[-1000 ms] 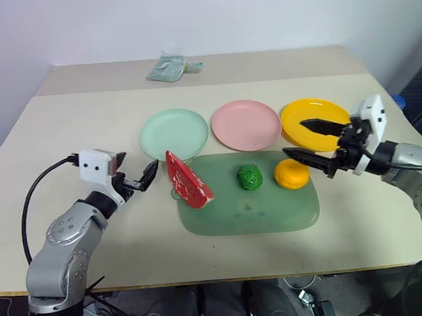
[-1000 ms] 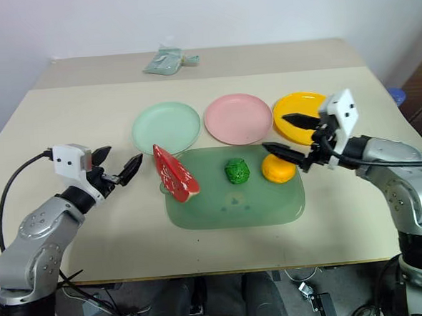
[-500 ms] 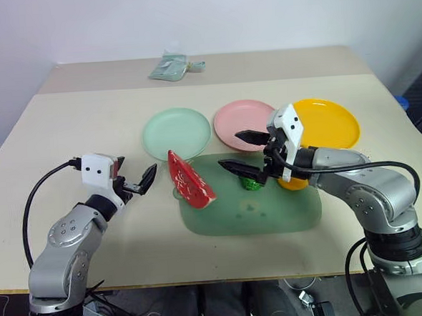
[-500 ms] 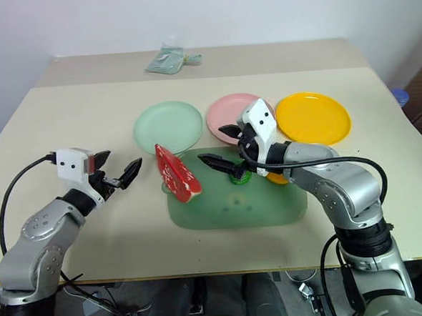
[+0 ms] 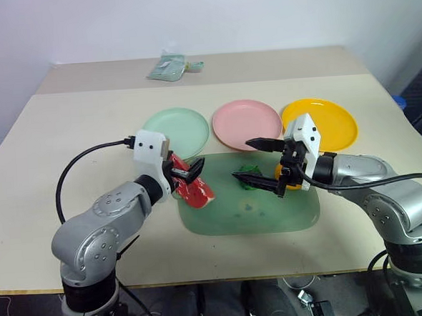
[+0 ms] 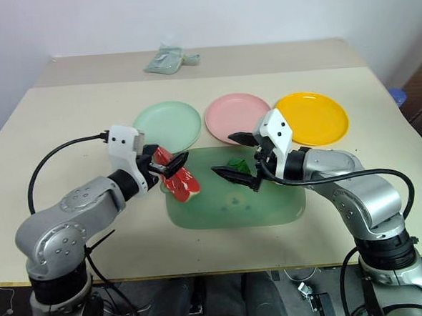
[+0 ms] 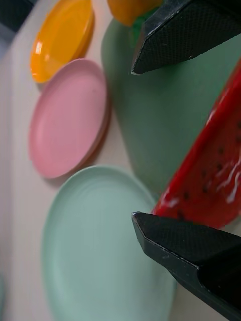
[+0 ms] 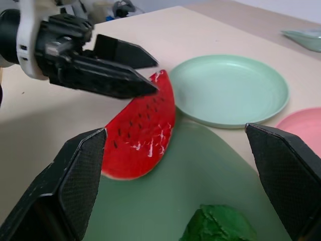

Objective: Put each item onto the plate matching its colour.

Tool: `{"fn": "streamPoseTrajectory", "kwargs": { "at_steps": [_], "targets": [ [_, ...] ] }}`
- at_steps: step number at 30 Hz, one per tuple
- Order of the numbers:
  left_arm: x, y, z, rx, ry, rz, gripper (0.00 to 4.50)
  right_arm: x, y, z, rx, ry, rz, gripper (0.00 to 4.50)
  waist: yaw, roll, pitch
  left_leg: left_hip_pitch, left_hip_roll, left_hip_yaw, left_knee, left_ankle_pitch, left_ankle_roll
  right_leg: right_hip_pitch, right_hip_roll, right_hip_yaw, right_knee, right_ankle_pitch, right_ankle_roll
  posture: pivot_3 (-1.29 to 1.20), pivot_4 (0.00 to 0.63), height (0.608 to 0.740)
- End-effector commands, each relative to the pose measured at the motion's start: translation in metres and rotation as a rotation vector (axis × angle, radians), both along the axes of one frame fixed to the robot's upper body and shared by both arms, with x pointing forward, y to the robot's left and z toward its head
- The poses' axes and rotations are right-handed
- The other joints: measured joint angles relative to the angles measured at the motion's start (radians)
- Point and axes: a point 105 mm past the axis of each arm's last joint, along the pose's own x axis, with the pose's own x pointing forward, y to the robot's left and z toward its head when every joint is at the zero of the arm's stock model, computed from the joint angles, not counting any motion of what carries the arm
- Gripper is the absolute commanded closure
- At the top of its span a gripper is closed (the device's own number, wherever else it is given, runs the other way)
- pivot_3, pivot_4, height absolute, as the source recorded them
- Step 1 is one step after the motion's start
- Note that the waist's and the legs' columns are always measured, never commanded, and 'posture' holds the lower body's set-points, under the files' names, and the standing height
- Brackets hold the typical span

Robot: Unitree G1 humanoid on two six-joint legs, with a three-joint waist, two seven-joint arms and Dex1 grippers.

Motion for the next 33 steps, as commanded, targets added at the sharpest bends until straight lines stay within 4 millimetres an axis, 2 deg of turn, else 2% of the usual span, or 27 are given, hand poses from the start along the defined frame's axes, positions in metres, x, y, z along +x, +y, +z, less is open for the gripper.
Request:
{"fn": "streamPoseTrajectory", "kwargs": {
  "at_steps": [1, 7, 11, 16, 19, 24, 26, 27, 29, 33],
  "targets": [
    [0.001, 0.000, 0.002, 0.031, 0.050, 0.115, 0.03, -0.011, 0.000, 0.014, 0.024, -0.048, 0.050, 0.00, 0.002, -0.001, 0.001, 0.000, 0.000, 0.000, 0.001, 0.000, 0.000, 0.000, 0.000, 0.000, 0.000, 0.000, 0.000, 0.00, 0.150, 0.740],
    [0.004, 0.001, -0.010, 0.059, 0.128, 0.232, 0.03, -0.028, -0.010, 0.015, 0.026, 0.012, 0.145, 0.00, 0.000, -0.002, 0.001, 0.000, 0.000, 0.000, 0.001, 0.002, -0.003, 0.000, 0.001, 0.000, 0.000, 0.000, 0.000, 0.00, 0.150, 0.740],
    [0.003, -0.001, -0.006, 0.061, 0.113, 0.224, 0.03, -0.027, -0.013, 0.013, 0.019, 0.010, 0.142, 0.00, 0.000, -0.002, 0.001, 0.000, 0.000, 0.000, 0.001, 0.002, -0.003, 0.000, 0.001, 0.000, 0.000, 0.000, 0.000, 0.00, 0.150, 0.740],
    [0.002, 0.002, -0.017, 0.075, 0.155, 0.221, 0.03, -0.024, -0.011, 0.014, 0.033, 0.003, 0.134, 0.00, 0.001, -0.002, 0.001, 0.000, 0.000, 0.000, 0.001, 0.002, -0.004, 0.000, 0.001, 0.000, 0.000, 0.000, 0.000, 0.00, 0.150, 0.740],
    [0.003, 0.004, -0.025, 0.096, 0.184, 0.197, 0.79, -0.024, -0.011, 0.015, 0.039, 0.004, 0.135, 0.00, 0.001, -0.002, 0.001, 0.000, 0.000, 0.000, 0.001, 0.003, -0.005, 0.000, 0.001, 0.000, 0.000, 0.000, 0.000, 0.00, 0.150, 0.740],
    [0.006, 0.012, -0.029, 0.082, 0.219, 0.188, 3.12, -0.025, -0.015, 0.015, 0.038, 0.011, 0.122, 0.00, 0.001, -0.002, 0.001, 0.000, 0.000, 0.000, 0.001, 0.003, -0.005, 0.000, 0.001, 0.000, 0.000, 0.000, 0.000, 0.00, 0.150, 0.740],
    [0.007, 0.012, -0.029, 0.089, 0.218, 0.171, 3.74, -0.025, -0.016, 0.015, 0.036, 0.011, 0.115, 0.00, 0.001, -0.002, 0.001, 0.000, 0.000, 0.000, 0.001, 0.003, -0.005, 0.000, 0.001, 0.000, -0.001, 0.000, 0.000, 0.00, 0.150, 0.740],
    [0.008, 0.011, -0.028, 0.093, 0.215, 0.159, 3.96, -0.025, -0.017, 0.015, 0.036, 0.010, 0.113, 0.00, 0.001, -0.002, 0.001, 0.000, 0.000, -0.001, 0.001, 0.003, -0.005, 0.000, 0.001, 0.000, 0.000, 0.000, 0.000, 0.00, 0.150, 0.740],
    [0.009, 0.009, -0.018, 0.101, 0.175, 0.133, 4.06, -0.026, -0.018, 0.015, 0.036, 0.009, 0.103, 0.00, 0.000, -0.002, 0.001, 0.000, 0.000, -0.001, 0.001, 0.003, -0.005, 0.000, 0.001, 0.000, 0.000, 0.000, 0.000, 0.00, 0.150, 0.740],
    [0.013, 0.001, 0.022, 0.053, 0.038, 0.071, 4.06, -0.026, -0.023, 0.016, 0.037, 0.016, 0.081, 0.00, 0.004, -0.003, 0.002, 0.000, 0.000, -0.001, 0.001, 0.003, -0.005, 0.000, 0.001, 0.000, 0.000, 0.000, 0.000, 0.00, 0.150, 0.740]
  ]
}}
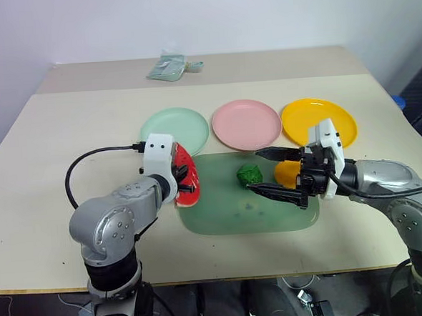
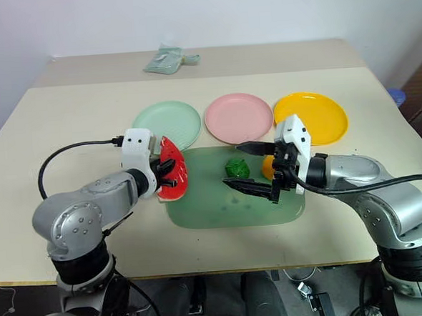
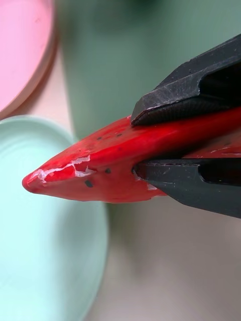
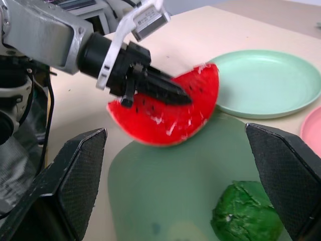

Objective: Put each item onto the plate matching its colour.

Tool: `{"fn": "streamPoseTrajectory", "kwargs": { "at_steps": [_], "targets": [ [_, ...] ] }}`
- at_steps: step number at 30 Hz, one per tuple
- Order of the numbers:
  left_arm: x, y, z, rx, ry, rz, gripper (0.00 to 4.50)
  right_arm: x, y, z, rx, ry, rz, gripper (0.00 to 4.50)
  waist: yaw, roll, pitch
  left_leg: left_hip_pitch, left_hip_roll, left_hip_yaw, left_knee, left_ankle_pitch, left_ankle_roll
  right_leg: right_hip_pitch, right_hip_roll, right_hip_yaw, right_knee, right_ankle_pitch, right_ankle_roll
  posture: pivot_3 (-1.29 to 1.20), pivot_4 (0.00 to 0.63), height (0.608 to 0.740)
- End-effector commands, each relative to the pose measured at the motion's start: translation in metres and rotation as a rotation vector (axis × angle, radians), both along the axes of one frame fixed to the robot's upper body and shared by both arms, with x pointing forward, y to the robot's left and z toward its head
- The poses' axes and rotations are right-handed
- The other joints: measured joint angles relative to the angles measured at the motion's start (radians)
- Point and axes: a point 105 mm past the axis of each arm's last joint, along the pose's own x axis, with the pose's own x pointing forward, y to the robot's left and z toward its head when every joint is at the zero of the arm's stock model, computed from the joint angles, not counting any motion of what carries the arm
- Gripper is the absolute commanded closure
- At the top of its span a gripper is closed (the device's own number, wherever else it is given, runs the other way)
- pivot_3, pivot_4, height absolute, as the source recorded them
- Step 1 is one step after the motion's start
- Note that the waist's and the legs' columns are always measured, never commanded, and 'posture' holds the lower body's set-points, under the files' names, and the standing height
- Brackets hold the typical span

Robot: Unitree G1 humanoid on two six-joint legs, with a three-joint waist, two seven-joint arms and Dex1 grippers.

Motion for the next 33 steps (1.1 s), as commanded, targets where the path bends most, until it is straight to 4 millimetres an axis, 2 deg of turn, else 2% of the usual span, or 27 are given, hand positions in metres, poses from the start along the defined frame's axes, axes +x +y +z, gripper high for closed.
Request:
{"fn": "streamPoseTrajectory", "kwargs": {
  "at_steps": [1, 4, 6, 11, 13, 16, 19, 23, 26, 28, 29, 30, 33],
  "targets": [
    [0.003, -0.007, 0.045, -0.033, -0.157, -0.059, 4.06, -0.005, -0.003, 0.010, 0.006, -0.034, -0.003, 0.00, 0.006, 0.000, 0.000, 0.000, 0.000, 0.000, 0.000, 0.000, 0.000, 0.000, 0.000, 0.000, 0.000, 0.000, 0.000, 0.00, 0.150, 0.740],
    [0.017, -0.013, 0.069, -0.045, -0.214, -0.089, 4.06, -0.001, -0.009, 0.011, 0.014, -0.030, -0.034, 0.00, 0.018, -0.001, 0.000, 0.000, 0.000, 0.000, 0.000, 0.000, 0.000, 0.000, 0.000, 0.000, -0.001, 0.000, 0.000, 0.00, 0.150, 0.740],
    [0.031, -0.028, 0.073, -0.015, -0.207, -0.167, 4.06, 0.008, -0.014, 0.012, 0.032, -0.033, -0.082, 0.00, 0.021, 0.000, 0.000, 0.000, 0.000, 0.000, 0.000, 0.000, 0.000, 0.000, 0.000, 0.000, -0.001, 0.000, 0.000, 0.00, 0.150, 0.740],
    [0.069, -0.072, 0.066, 0.036, -0.213, -0.364, 4.06, 0.012, -0.017, 0.009, 0.040, -0.025, -0.098, 0.00, 0.022, 0.000, 0.000, 0.000, -0.001, 0.000, 0.000, 0.001, -0.001, 0.000, 0.000, 0.000, -0.001, 0.000, 0.000, 0.00, 0.150, 0.740],
    [0.095, -0.096, 0.063, 0.049, -0.229, -0.403, 4.06, 0.013, -0.018, 0.004, 0.034, -0.020, -0.115, 0.00, 0.023, -0.001, 0.001, -0.001, -0.001, 0.000, 0.000, 0.001, -0.001, 0.000, 0.000, 0.000, -0.001, 0.000, 0.000, 0.00, 0.150, 0.740],
    [0.118, -0.123, 0.058, 0.074, -0.238, -0.448, 4.06, 0.010, -0.018, 0.000, 0.036, -0.020, -0.131, 0.00, 0.026, -0.002, 0.001, -0.002, -0.001, 0.000, 0.001, 0.001, -0.001, -0.001, 0.000, -0.001, -0.002, 0.000, 0.000, 0.00, 0.150, 0.740],
    [0.129, -0.138, 0.053, 0.085, -0.231, -0.452, 4.06, 0.004, -0.018, -0.002, 0.034, -0.022, -0.158, 0.00, 0.019, -0.002, 0.002, -0.002, -0.001, 0.001, 0.000, 0.001, 0.000, -0.002, 0.001, -0.001, -0.003, 0.000, 0.000, 0.00, 0.150, 0.740],
    [0.133, -0.147, 0.037, 0.126, -0.196, -0.442, 4.06, 0.001, -0.023, -0.004, 0.025, -0.041, -0.231, 0.00, 0.018, -0.003, 0.002, -0.006, 0.000, 0.002, -0.001, 0.001, 0.000, -0.009, 0.003, 0.002, -0.001, 0.000, 0.001, 0.00, 0.150, 0.740],
    [0.134, -0.148, 0.029, 0.166, -0.194, -0.438, 4.06, 0.013, -0.041, -0.004, -0.001, -0.097, -0.392, 0.00, 0.021, -0.003, 0.002, -0.009, 0.000, 0.002, 0.001, 0.001, -0.001, -0.012, 0.004, 0.002, 0.001, 0.000, 0.001, 0.00, 0.150, 0.740],
    [0.134, -0.150, 0.028, 0.139, -0.188, -0.439, 4.06, 0.027, -0.060, -0.006, -0.046, -0.137, -0.532, 0.00, 0.021, -0.003, 0.002, -0.011, 0.001, 0.002, 0.006, 0.001, 0.000, -0.012, 0.004, 0.002, 0.004, 0.000, 0.001, 0.00, 0.150, 0.740],
    [0.133, -0.150, 0.029, 0.127, -0.185, -0.440, 3.05, 0.031, -0.067, -0.007, -0.066, -0.151, -0.576, 0.00, 0.021, -0.003, 0.002, -0.013, 0.002, 0.001, 0.011, 0.000, 0.001, -0.012, 0.004, 0.001, 0.005, 0.000, 0.002, 0.00, 0.150, 0.740],
    [0.133, -0.151, 0.029, 0.121, -0.183, -0.441, 2.69, 0.032, -0.070, -0.007, -0.077, -0.160, -0.598, 0.00, 0.021, -0.003, 0.002, -0.014, 0.001, 0.001, 0.013, 0.000, 0.002, -0.012, 0.004, 0.002, 0.005, 0.001, 0.003, 0.00, 0.150, 0.740],
    [0.134, -0.151, 0.031, 0.108, -0.183, -0.432, 1.15, 0.030, -0.071, -0.011, -0.095, -0.150, -0.580, 0.00, 0.022, -0.003, 0.002, -0.015, 0.001, 0.001, 0.015, -0.001, 0.003, -0.012, 0.004, 0.002, 0.005, 0.003, 0.005, 0.00, 0.150, 0.740]
  ]
}}
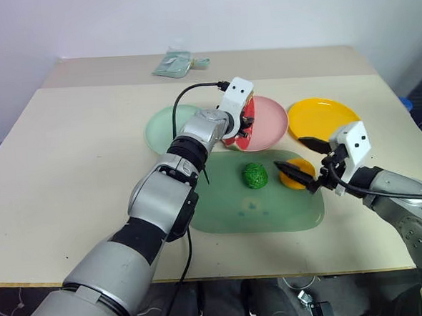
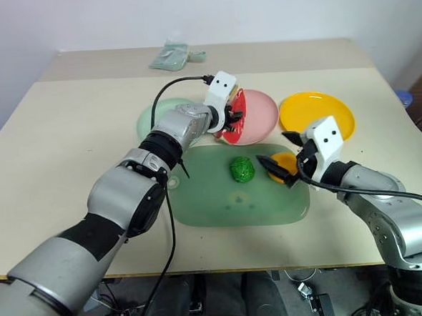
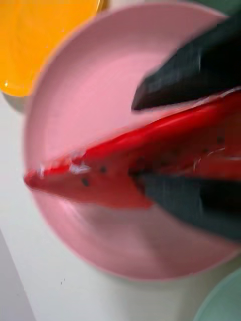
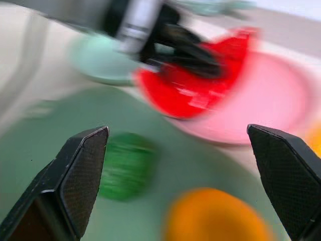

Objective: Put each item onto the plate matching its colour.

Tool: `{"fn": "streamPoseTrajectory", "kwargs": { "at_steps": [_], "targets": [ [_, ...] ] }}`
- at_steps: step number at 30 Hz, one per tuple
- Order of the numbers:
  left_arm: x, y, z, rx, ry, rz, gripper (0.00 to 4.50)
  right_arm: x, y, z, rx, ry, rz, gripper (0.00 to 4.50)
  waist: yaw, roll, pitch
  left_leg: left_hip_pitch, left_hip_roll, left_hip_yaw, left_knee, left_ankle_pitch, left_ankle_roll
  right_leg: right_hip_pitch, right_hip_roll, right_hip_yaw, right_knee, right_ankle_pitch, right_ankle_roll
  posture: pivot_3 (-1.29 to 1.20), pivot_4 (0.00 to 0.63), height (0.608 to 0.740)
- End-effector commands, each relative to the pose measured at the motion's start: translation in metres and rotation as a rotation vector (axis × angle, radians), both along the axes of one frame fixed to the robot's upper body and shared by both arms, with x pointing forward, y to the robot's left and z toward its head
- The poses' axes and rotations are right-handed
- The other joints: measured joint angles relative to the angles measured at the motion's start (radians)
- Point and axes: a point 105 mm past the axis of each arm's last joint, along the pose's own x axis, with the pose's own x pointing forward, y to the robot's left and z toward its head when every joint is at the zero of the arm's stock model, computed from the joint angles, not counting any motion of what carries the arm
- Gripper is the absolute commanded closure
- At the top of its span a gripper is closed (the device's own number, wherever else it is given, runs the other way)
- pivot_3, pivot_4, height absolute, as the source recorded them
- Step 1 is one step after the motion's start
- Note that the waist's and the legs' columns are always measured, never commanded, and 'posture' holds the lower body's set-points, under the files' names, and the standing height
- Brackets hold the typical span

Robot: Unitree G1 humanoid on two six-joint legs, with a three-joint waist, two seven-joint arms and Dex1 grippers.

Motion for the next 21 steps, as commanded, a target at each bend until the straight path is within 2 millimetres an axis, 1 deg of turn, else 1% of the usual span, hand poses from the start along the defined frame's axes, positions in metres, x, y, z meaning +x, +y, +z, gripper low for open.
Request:
{"fn": "streamPoseTrajectory", "kwargs": {
  "at_steps": [1, 2, 3, 6, 9, 11, 14, 18, 19, 21],
  "targets": [
    [0.003, -0.004, 0.022, -0.034, -0.050, -0.002, 0.65, -0.002, -0.003, 0.009, -0.025, -0.048, 0.002, 0.00, -0.001, 0.000, 0.000, 0.000, 0.000, 0.000, 0.000, 0.000, 0.000, 0.000, 0.000, 0.000, 0.000, 0.000, 0.000, 0.00, 0.150, 0.740],
    [0.003, -0.004, 0.025, -0.041, -0.054, -0.001, 0.12, -0.002, -0.003, 0.008, -0.025, -0.047, 0.005, 0.00, -0.001, 0.000, 0.000, 0.000, 0.000, 0.000, 0.000, 0.000, 0.000, 0.000, 0.000, 0.000, 0.000, 0.000, 0.000, 0.00, 0.150, 0.740],
    [0.005, -0.004, 0.032, -0.068, -0.064, 0.002, 0.05, -0.002, -0.003, 0.008, -0.025, -0.048, 0.007, 0.00, -0.001, 0.000, 0.000, -0.001, 0.000, 0.000, 0.000, 0.000, 0.000, -0.001, 0.001, 0.000, 0.000, 0.000, 0.000, 0.00, 0.150, 0.740],
    [0.007, -0.003, 0.050, -0.137, -0.081, 0.010, 0.05, 0.000, -0.003, 0.009, -0.025, -0.052, 0.009, 0.00, -0.001, 0.000, 0.000, -0.002, 0.000, 0.000, 0.000, 0.000, 0.000, -0.003, 0.001, 0.000, 0.000, 0.000, 0.000, 0.00, 0.150, 0.740],
    [0.006, -0.001, 0.084, -0.223, -0.123, -0.037, 0.05, 0.004, -0.007, 0.012, -0.021, -0.060, 0.008, 0.00, -0.001, 0.000, 0.000, -0.002, 0.000, 0.000, 0.000, 0.000, 0.000, -0.002, 0.002, 0.000, 0.000, 0.000, 0.000, 0.00, 0.150, 0.740],
    [0.005, 0.003, 0.096, -0.266, -0.117, -0.052, 0.05, 0.004, -0.009, 0.013, -0.024, -0.064, 0.013, 0.00, -0.001, 0.000, 0.000, -0.002, 0.000, 0.000, 0.000, 0.000, 0.000, -0.002, 0.002, 0.000, 0.000, 0.000, 0.000, 0.00, 0.150, 0.740],
    [0.005, 0.019, 0.107, -0.269, -0.141, -0.075, 0.05, 0.004, -0.013, 0.014, -0.029, -0.070, 0.016, 0.00, -0.002, 0.000, 0.000, -0.002, 0.000, 0.000, 0.000, 0.000, 0.000, -0.002, 0.002, 0.000, 0.000, 0.000, 0.000, 0.00, 0.150, 0.740],
    [-0.001, 0.046, 0.110, -0.247, -0.179, -0.110, 0.05, 0.004, -0.019, 0.017, -0.034, -0.075, 0.015, 0.00, -0.004, 0.001, -0.001, -0.002, 0.000, 0.001, 0.000, 0.000, 0.000, -0.002, 0.002, 0.000, 0.001, 0.000, 0.000, 0.00, 0.150, 0.740],
    [-0.010, 0.052, 0.110, -0.257, -0.199, -0.162, 0.05, 0.002, -0.019, 0.017, -0.032, -0.069, 0.027, 0.00, -0.005, 0.001, -0.001, -0.001, 0.000, 0.001, 0.000, 0.000, -0.001, -0.002, 0.002, 0.001, 0.001, 0.000, 0.000, 0.00, 0.150, 0.740],
    [-0.037, 0.062, 0.104, -0.243, -0.253, -0.312, 0.05, -0.006, -0.018, 0.015, -0.031, -0.041, 0.074, 0.00, -0.006, 0.003, -0.001, -0.001, 0.000, 0.001, 0.000, 0.001, -0.001, -0.003, 0.002, 0.002, 0.002, 0.000, 0.000, 0.00, 0.150, 0.740]
  ]
}}
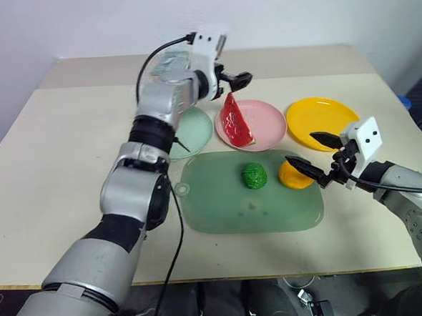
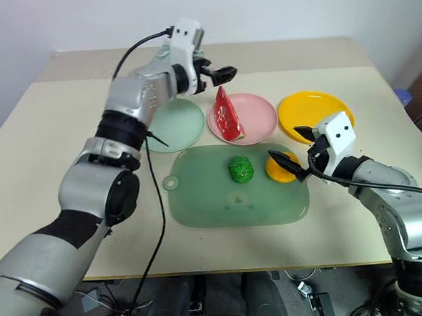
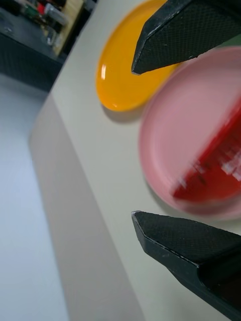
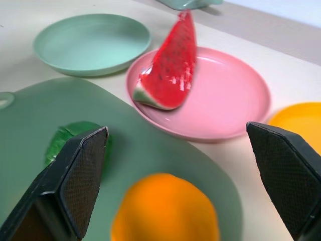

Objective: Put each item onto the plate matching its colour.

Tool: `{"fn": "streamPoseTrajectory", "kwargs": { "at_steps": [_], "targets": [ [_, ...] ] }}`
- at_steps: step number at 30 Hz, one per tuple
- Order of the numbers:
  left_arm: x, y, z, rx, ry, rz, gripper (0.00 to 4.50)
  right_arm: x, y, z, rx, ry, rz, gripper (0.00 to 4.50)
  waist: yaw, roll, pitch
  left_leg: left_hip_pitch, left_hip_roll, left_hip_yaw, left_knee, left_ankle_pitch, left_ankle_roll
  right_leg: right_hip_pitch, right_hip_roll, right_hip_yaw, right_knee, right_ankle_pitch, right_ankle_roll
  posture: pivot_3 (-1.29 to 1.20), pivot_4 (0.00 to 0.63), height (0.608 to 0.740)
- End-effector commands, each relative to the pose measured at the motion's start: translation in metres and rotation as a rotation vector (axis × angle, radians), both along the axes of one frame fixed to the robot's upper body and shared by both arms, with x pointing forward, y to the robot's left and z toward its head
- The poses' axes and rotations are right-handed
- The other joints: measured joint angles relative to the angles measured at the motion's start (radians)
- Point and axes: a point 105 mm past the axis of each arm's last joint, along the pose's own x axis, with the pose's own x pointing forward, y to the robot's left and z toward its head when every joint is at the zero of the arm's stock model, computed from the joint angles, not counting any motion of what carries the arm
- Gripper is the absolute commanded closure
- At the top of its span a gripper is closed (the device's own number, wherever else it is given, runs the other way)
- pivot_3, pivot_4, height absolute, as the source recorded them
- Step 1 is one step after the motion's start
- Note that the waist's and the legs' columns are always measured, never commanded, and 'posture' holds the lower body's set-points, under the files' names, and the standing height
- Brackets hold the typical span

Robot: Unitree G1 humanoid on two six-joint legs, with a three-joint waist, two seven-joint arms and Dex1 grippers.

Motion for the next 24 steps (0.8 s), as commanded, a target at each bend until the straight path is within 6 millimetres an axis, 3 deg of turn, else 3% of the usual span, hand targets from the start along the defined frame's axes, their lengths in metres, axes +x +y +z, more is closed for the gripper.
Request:
{"fn": "streamPoseTrajectory", "kwargs": {
  "at_steps": [1, 4, 7, 13, 24],
  "targets": [
    [-0.051, 0.004, 0.006, 0.041, -0.147, -0.265, 0.05, -0.015, 0.000, 0.009, -0.020, -0.006, 0.082, 0.00, 0.000, 0.001, 0.000, 0.000, 0.000, 0.000, 0.000, 0.000, 0.000, 0.000, 0.000, 0.000, 0.001, 0.000, 0.000, 0.00, 0.150, 0.740],
    [-0.104, 0.015, -0.031, 0.144, -0.176, -0.505, 0.05, -0.031, 0.000, 0.004, -0.058, 0.056, 0.164, 0.00, -0.001, 0.001, 0.000, 0.000, 0.001, 0.000, 0.000, 0.000, 0.000, 0.000, 0.000, 0.001, 0.003, 0.000, 0.000, 0.00, 0.150, 0.740],
    [-0.127, 0.019, -0.054, 0.175, -0.100, -0.611, 0.05, -0.034, -0.007, 0.002, -0.084, 0.081, 0.169, 0.00, 0.010, 0.001, 0.000, 0.000, 0.000, -0.001, 0.003, 0.000, 0.000, 0.002, -0.002, 0.000, 0.000, 0.000, 0.000, 0.00, 0.150, 0.740],
    [-0.128, -0.001, -0.082, 0.328, -0.127, -0.648, 0.05, -0.038, -0.010, 0.000, -0.109, 0.092, 0.179, 0.00, 0.019, 0.002, 0.000, 0.004, 0.000, -0.004, 0.006, -0.003, 0.008, 0.009, -0.003, -0.001, -0.003, 0.003, 0.000, 0.00, 0.150, 0.740],
    [-0.107, -0.040, -0.105, 0.422, -0.246, -0.629, 0.05, -0.050, 0.002, -0.004, -0.077, 0.096, 0.189, 0.00, 0.029, 0.002, 0.000, 0.001, 0.000, -0.003, 0.008, -0.003, 0.009, 0.007, 0.000, -0.001, -0.003, 0.003, 0.001, 0.00, 0.150, 0.740]
  ]
}}
